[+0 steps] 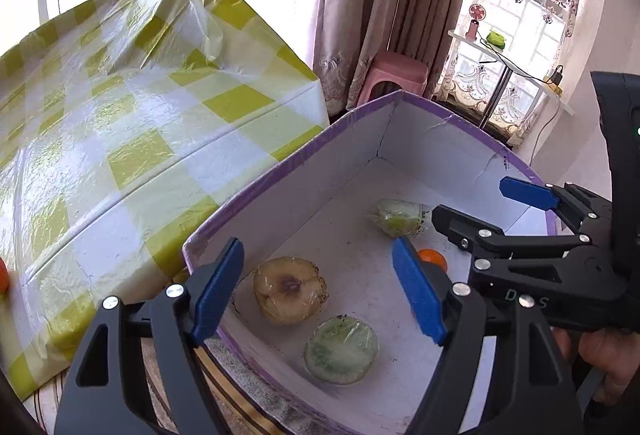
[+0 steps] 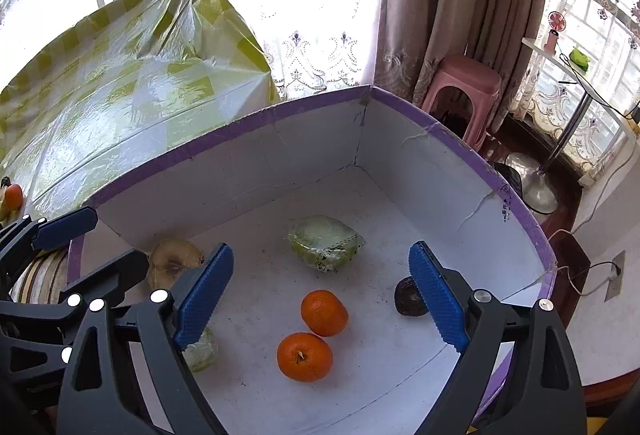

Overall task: Organize fruits
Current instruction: 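Withdraw both open tools from the box back toward the table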

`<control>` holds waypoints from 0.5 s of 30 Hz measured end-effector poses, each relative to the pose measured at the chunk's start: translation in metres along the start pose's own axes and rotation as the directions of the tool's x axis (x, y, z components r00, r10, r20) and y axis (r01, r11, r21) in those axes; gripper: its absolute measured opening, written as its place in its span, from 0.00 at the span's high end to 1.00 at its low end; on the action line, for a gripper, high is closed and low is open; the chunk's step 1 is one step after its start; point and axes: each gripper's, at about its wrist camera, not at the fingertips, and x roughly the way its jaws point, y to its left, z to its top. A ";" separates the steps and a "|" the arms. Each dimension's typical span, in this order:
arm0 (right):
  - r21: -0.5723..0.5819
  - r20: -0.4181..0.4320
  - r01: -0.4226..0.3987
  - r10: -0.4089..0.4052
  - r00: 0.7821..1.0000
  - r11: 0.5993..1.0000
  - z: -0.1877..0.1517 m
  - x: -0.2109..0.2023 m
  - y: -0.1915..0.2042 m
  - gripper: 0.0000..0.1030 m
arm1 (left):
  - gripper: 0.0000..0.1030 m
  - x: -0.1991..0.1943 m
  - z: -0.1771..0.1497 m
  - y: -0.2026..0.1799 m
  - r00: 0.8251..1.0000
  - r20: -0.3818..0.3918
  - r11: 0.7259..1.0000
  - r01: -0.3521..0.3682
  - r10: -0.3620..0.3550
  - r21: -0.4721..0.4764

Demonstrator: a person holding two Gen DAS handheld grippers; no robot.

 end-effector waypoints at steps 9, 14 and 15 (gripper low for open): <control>0.004 0.076 -0.049 0.048 0.996 0.999 0.009 -0.024 0.014 0.16 | 0.26 -0.042 0.003 0.027 0.991 0.119 0.998 -0.051 0.056 -0.048; 0.009 0.112 -0.083 0.082 0.990 0.996 0.015 -0.035 0.034 0.16 | 0.26 -0.067 0.005 0.056 0.977 0.174 0.989 -0.103 0.121 -0.105; 0.005 0.118 -0.091 0.090 0.989 0.996 0.016 -0.036 0.039 0.16 | 0.26 -0.072 0.005 0.063 0.974 0.181 0.986 -0.114 0.135 -0.121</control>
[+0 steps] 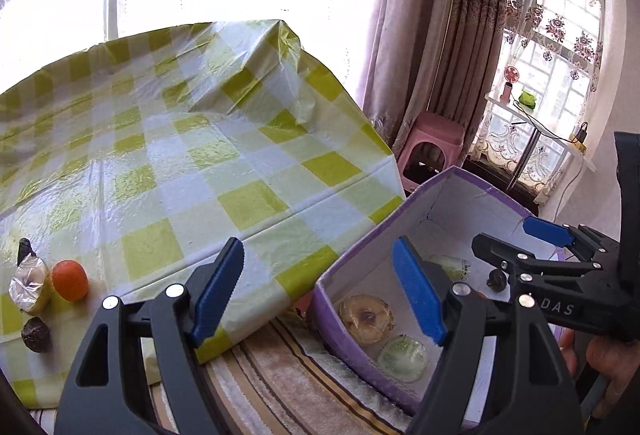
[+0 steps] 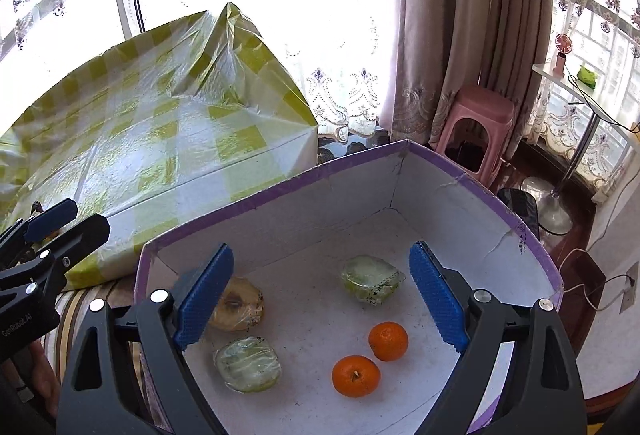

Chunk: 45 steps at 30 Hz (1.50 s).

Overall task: Organize fruits
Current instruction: 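Withdraw both open tools from the box back toward the table, then grasp a dark brown fruit with left tool while right tool moves to large orange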

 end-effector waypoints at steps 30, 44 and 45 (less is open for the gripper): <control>-0.192 -0.089 -0.300 0.288 0.954 0.934 -0.015 0.024 0.191 0.16 | 0.18 -0.071 -0.028 0.169 0.969 -0.039 0.937 -0.247 0.245 -0.247; -0.263 -0.119 -0.339 0.319 0.940 0.903 -0.017 0.031 0.236 0.15 | 0.21 -0.088 -0.070 0.241 0.964 -0.161 0.894 -0.257 0.211 -0.367; -0.267 -0.120 -0.342 0.321 0.939 0.901 -0.017 0.032 0.239 0.15 | 0.24 -0.086 -0.071 0.242 0.966 -0.163 0.896 -0.250 0.202 -0.367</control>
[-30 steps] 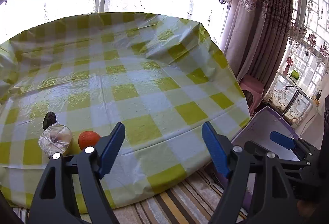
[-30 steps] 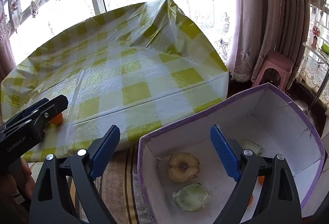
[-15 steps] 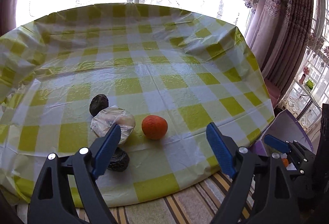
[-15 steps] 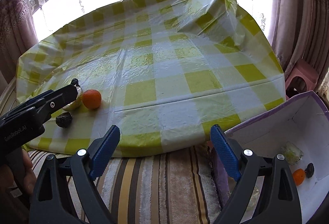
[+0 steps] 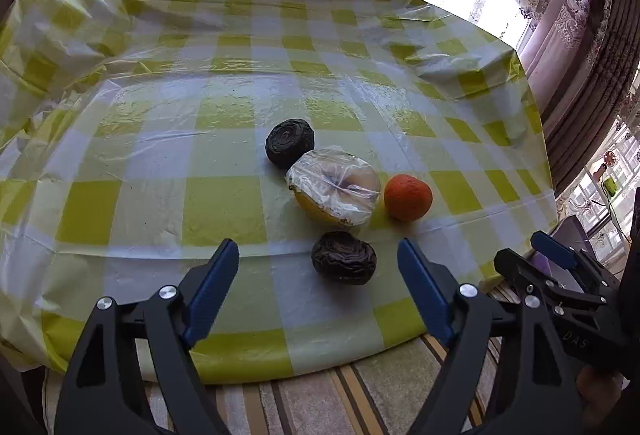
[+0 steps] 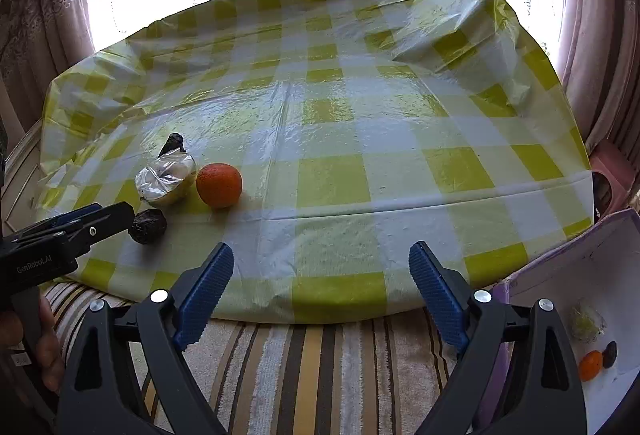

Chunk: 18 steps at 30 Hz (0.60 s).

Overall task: Organize fruits
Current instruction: 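Grasp a dark brown fruit with left tool while right tool moves to large orange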

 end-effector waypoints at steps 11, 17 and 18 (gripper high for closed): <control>-0.031 0.004 -0.026 0.026 1.000 0.999 0.017 0.019 0.023 0.15 | 0.43 0.018 -0.004 -0.015 0.998 -0.063 0.997 0.017 -0.012 0.074; -0.043 -0.007 -0.032 0.032 0.999 0.999 0.023 0.028 0.030 0.15 | 0.57 0.025 -0.005 -0.016 0.997 -0.081 0.996 0.024 -0.017 0.085; -0.043 -0.007 -0.033 0.033 0.999 0.999 0.024 0.030 0.030 0.15 | 0.58 0.025 -0.004 -0.015 0.997 -0.079 0.996 0.027 -0.021 0.081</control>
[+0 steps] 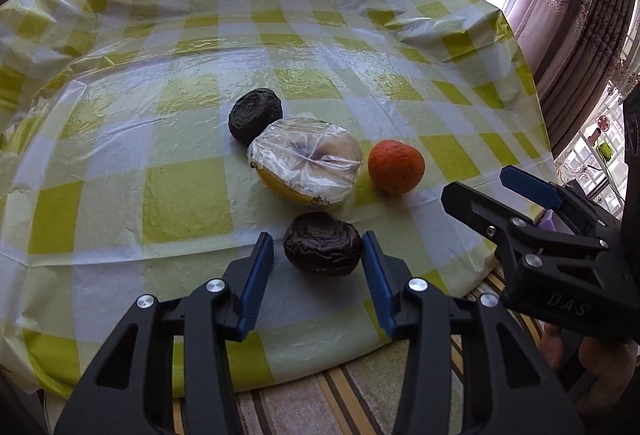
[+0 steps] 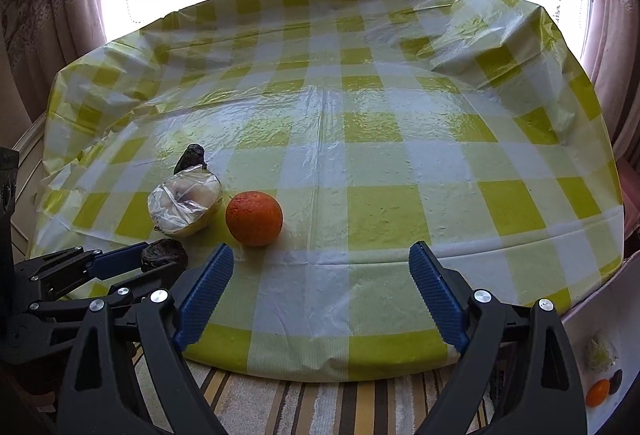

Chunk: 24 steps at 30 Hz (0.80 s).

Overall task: Organize fruits
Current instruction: 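Grasp a dark brown fruit with left tool while right tool moves to large orange, then grasp the large orange with right tool while left tool holds dark brown fruit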

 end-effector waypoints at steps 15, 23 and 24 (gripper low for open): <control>-0.028 -0.021 -0.020 0.019 1.000 0.999 0.012 0.021 0.021 0.15 | 0.63 -0.010 -0.004 0.017 0.999 0.037 0.997 -0.028 0.031 -0.075; -0.052 -0.046 -0.007 0.005 0.999 0.999 0.013 0.031 0.028 0.16 | 0.63 -0.020 -0.007 0.039 0.995 0.061 0.984 -0.074 0.085 -0.162; -0.055 -0.049 -0.006 0.003 0.999 0.998 0.014 0.033 0.029 0.16 | 0.63 -0.020 -0.007 0.040 0.994 0.061 0.982 -0.084 0.096 -0.169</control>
